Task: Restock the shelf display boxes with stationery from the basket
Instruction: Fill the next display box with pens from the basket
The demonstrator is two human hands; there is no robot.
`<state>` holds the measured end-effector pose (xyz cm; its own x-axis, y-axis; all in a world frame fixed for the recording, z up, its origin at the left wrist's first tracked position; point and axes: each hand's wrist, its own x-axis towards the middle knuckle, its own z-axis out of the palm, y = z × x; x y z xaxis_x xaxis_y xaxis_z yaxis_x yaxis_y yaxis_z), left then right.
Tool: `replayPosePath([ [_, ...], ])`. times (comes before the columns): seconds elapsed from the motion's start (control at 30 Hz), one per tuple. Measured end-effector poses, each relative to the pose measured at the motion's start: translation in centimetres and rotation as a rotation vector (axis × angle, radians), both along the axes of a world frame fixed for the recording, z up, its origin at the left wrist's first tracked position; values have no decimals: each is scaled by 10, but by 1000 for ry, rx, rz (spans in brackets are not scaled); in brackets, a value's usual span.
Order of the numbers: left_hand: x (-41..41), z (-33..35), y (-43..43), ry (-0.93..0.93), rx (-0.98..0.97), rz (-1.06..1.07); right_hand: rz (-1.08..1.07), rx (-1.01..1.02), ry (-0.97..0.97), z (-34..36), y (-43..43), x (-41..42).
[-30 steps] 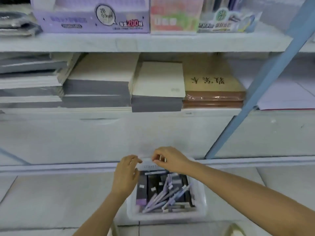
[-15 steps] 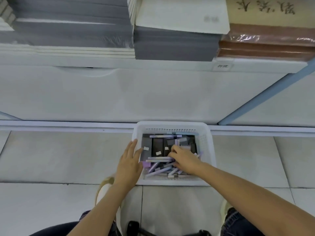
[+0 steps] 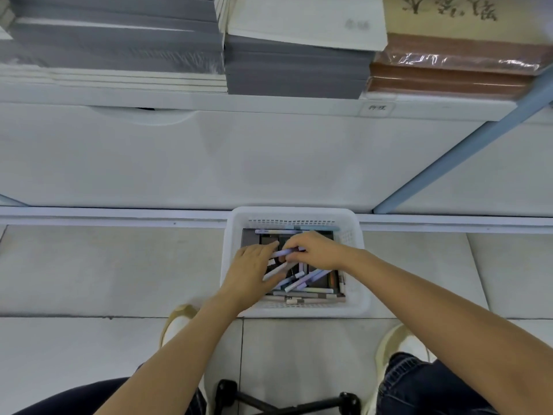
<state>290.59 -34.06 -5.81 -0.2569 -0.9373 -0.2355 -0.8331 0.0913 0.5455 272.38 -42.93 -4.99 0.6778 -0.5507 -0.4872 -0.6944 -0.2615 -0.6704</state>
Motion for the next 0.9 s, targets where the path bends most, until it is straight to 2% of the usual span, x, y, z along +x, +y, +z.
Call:
replayPosePath([
  [0.17,4,11,-5,-6,100,24,-80,102,-75,21,0,8],
  [0.37,19,7,-8,157,359,171,-210,253,-202,18,3,20],
  [0.47,29,-2,-4,187,356,265,-405,281,-316,13,1,21],
  [0.53,39,-7,-2,196,334,388,-451,202,-255,4,1,19],
  [0.6,49,-13,2,221,328,490,-327,103,-69,-11,7,13],
  [0.7,53,-22,8,231,333,527,2,-76,246,-33,25,9],
  [0.8,53,-28,12,213,343,488,186,-243,378,-44,38,13],
  [0.9,52,-30,12,202,323,459,274,-242,413,-51,45,15],
])
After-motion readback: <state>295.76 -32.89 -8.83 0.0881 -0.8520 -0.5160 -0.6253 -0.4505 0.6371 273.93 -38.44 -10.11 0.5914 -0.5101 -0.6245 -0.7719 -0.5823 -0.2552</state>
